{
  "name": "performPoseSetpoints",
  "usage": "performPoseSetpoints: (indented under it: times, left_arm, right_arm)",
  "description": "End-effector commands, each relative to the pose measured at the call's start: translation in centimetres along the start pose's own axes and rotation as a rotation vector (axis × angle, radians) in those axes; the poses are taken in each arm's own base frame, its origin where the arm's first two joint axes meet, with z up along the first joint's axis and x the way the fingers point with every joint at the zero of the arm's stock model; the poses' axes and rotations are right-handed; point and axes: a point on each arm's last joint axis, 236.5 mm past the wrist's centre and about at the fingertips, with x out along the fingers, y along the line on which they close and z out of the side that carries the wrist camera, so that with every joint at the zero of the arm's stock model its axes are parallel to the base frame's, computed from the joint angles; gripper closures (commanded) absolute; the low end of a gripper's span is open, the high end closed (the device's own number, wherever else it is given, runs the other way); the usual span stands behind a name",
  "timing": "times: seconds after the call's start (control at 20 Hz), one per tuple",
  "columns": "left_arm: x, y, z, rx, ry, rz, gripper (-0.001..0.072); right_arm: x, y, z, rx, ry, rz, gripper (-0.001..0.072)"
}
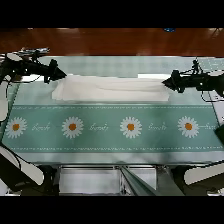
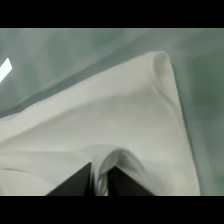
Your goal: Fold the shirts.
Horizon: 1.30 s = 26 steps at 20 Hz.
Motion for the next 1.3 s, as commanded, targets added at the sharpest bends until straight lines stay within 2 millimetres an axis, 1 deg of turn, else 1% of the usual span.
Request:
performPoseSetpoints:
  times: [0.0, 0.05, 0.1, 0.15, 0.2, 0.25, 0.3, 0.35, 0.4, 0.45, 0.5, 0.55, 0.6, 0.65, 0.7, 0.75, 0.8, 0.85, 0.9, 0.95, 1.05, 1.15, 1.2, 1.25]
  left_arm:
    - [0.5, -0.5, -0.8, 0.033, 0.053, -0.007, 0.0204]
    - [-0.7, -0.2, -0.8, 0.017, 0.071, 0.005, 0.0203]
    - [-2.3, 0.3, -0.8, -0.005, 0.086, 0.029, 0.0204]
    - [-4.5, 1.1, -0.8, -0.006, 0.098, 0.063, 0.0205]
    - [-6.9, 2.2, -1.1, 0.009, 0.118, 0.111, 0.0207]
    - [-9.7, 3.6, -1.6, 0.002, 0.131, 0.179, 0.0207]
    - [-12.4, 4.4, -1.8, -0.004, 0.116, 0.227, 0.0207]
    - [-14.9, 4.9, -1.7, 0.002, 0.076, 0.273, 0.0207]
    - [-17.7, 5.1, -1.3, 0.022, 0.008, 0.332, 0.0207]
    - [-20.2, 4.5, -0.6, 0.052, -0.080, 0.386, 0.0207]
    - [-22.0, 3.1, -0.1, 0.096, -0.166, 0.411, 0.0207]
    - [-23.3, 0.7, 0.2, 0.167, -0.252, 0.412, 0.0207]
    - [-24.1, -1.7, 0.0, 0.243, -0.321, 0.409, 0.0207]
    - [-24.2, -4.4, -0.9, 0.345, -0.372, 0.405, 0.0207]
    - [-23.6, -6.6, -2.5, 0.420, -0.393, 0.393, 0.0207]
    - [-22.6, -8.4, -4.4, 0.483, -0.404, 0.377, 0.0207]
    - [-21.2, -9.8, -6.5, 0.538, -0.409, 0.358, 0.0207]
    - [-19.7, -10.6, -8.4, 0.571, -0.410, 0.338, 0.0207]
    - [-18.0, -10.7, -10.3, 0.594, -0.385, 0.324, 0.0207]
    - [-16.0, -10.2, -12.4, 0.608, -0.334, 0.316, 0.0207]
    - [-12.2, -8.6, -15.9, 0.602, -0.213, 0.311, 0.0205]
    - [-9.3, -7.3, -18.1, 0.594, -0.124, 0.314, 0.0205]
    - [-8.5, -7.1, -18.8, 0.598, -0.098, 0.315, 0.0205]
    - [-8.1, -7.1, -19.0, 0.603, -0.086, 0.314, 0.0205]
  right_arm:
    - [0.6, 0.2, 1.4, 0.001, -0.045, 0.006, 0.0295]
    - [-0.1, 0.6, 1.7, -0.005, -0.038, 0.021, 0.0295]
    - [-1.5, 1.2, 2.1, -0.016, -0.026, 0.041, 0.0295]
    - [-3.1, 1.7, 2.4, -0.023, -0.008, 0.062, 0.0295]
    - [-5.1, 2.4, 2.7, -0.020, 0.004, 0.089, 0.0295]
    - [-7.3, 3.1, 3.0, -0.019, 0.000, 0.123, 0.0295]
    - [-9.7, 3.4, 3.4, -0.035, -0.027, 0.144, 0.0295]
    - [-11.8, 3.1, 3.7, -0.057, -0.057, 0.128, 0.0295]
    - [-13.9, 1.9, 4.0, -0.069, -0.092, 0.073, 0.0295]
    - [-15.5, 0.2, 4.1, -0.070, -0.127, 0.005, 0.0295]
    - [-16.5, -1.6, 4.1, -0.048, -0.162, -0.059, 0.0295]
    - [-16.9, -3.7, 4.0, -0.006, -0.197, -0.121, 0.0295]
    - [-16.7, -5.7, 3.5, 0.049, -0.222, -0.166, 0.0295]
    - [-15.9, -7.0, 2.8, 0.098, -0.231, -0.176, 0.0295]
    - [-14.5, -7.4, 2.0, 0.137, -0.219, -0.157, 0.0295]
    - [-13.3, -7.7, 1.4, 0.146, -0.216, -0.156, 0.0295]
    - [-12.3, -7.8, 1.0, 0.142, -0.214, -0.166, 0.0295]
    - [-11.4, -7.6, 0.8, 0.132, -0.204, -0.168, 0.0295]
    - [-10.3, -7.2, 0.7, 0.127, -0.191, -0.161, 0.0295]
    - [-9.2, -6.8, 0.5, 0.132, -0.175, -0.144, 0.0295]
    - [-6.8, -6.3, -0.1, 0.154, -0.131, -0.098, 0.0295]
    - [-4.6, -6.0, -0.8, 0.175, -0.085, -0.067, 0.0295]
    - [-3.6, -5.8, -1.2, 0.170, -0.051, -0.062, 0.0295]
    - [-2.6, -5.5, -1.5, 0.160, -0.017, -0.057, 0.0295]
